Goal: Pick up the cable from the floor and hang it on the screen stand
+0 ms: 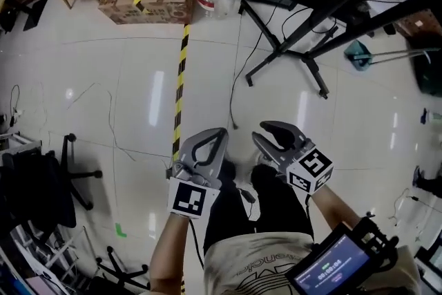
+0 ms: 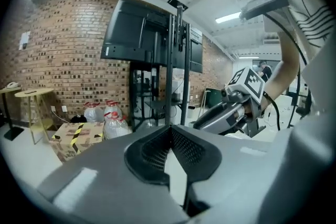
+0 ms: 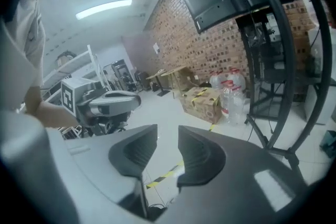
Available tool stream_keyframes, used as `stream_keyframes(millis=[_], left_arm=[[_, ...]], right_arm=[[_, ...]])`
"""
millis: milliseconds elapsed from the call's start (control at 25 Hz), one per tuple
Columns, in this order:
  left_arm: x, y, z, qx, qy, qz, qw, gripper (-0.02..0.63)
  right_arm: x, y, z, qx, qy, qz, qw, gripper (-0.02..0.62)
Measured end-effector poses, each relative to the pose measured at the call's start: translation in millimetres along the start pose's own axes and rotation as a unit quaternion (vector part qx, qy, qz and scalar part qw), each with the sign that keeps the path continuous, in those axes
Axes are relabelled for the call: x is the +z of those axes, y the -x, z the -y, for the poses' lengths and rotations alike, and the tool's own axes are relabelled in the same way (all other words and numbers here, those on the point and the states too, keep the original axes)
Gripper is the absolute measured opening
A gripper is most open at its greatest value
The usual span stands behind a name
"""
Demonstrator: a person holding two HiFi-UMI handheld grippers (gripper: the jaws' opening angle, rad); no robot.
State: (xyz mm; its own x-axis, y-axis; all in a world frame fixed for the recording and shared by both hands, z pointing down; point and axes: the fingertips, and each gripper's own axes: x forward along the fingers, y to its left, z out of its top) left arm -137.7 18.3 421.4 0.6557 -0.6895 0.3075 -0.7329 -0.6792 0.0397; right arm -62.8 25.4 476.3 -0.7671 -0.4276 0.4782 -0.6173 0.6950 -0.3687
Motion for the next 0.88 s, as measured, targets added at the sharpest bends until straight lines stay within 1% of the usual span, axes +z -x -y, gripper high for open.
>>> stream_keyframes(millis=[80,160,240,280,320,400,480,520,560,600,640,680,760,800,880], left_arm=[[-35,-22,-8,-0.006,-0.007,-0.008,0.9999,0.020],[-80,-47,-14,-0.010,-0.004,-0.016,0.9998,0.020],[-139,-73,-18,-0.014,-0.006,-0.038,0.9992,0.020],[-171,-86,-18,-0.016,-0.009,-0.051,0.9985,0.020],[-203,-98,-18,-0.018,-0.010,-0.065,0.9977,0.020],[-264,-120,-18,-0.017,0.002,-0.084,0.9963,0.020],[-315,-138,-18,-0.014,0.023,-0.091,0.9955,0.020],[-337,-145,-19,-0.011,0.034,-0.092,0.9951,0.020],[-359,-152,-20,-0.009,0.042,-0.094,0.9946,0.020],[-380,-158,-22,-0.007,0.047,-0.099,0.9939,0.020],[-401,-163,-22,-0.007,0.052,-0.106,0.9930,0.020],[-420,-168,-22,-0.008,0.055,-0.113,0.9921,0.020],[-456,-176,-20,-0.013,0.065,-0.128,0.9895,0.020],[-473,-180,-18,-0.015,0.069,-0.136,0.9882,0.020],[-499,-184,-13,-0.023,0.074,-0.145,0.9864,0.020]], right_arm=[[-41,-26,26,0.009,-0.011,-0.041,0.999,0.152],[-93,-52,60,0.015,-0.026,-0.086,0.996,0.181],[-159,-77,100,0.012,-0.051,-0.132,0.990,0.181],[-198,-91,120,0.009,-0.070,-0.160,0.985,0.183],[-239,-106,139,0.007,-0.091,-0.189,0.978,0.202],[-321,-134,172,-0.003,-0.128,-0.245,0.961,0.227],[-400,-162,195,-0.020,-0.150,-0.299,0.942,0.251],[-436,-175,203,-0.029,-0.156,-0.323,0.933,0.269],[-468,-188,211,-0.037,-0.162,-0.341,0.925,0.272],[-494,-202,216,-0.044,-0.165,-0.352,0.920,0.272],[-514,-216,221,-0.051,-0.163,-0.357,0.918,0.274],[-529,-229,225,-0.058,-0.153,-0.359,0.919,0.287],[-553,-252,232,-0.074,-0.122,-0.359,0.922,0.311],[-563,-262,234,-0.081,-0.112,-0.359,0.923,0.338],[-578,-279,237,-0.090,-0.106,-0.361,0.922,0.339]])
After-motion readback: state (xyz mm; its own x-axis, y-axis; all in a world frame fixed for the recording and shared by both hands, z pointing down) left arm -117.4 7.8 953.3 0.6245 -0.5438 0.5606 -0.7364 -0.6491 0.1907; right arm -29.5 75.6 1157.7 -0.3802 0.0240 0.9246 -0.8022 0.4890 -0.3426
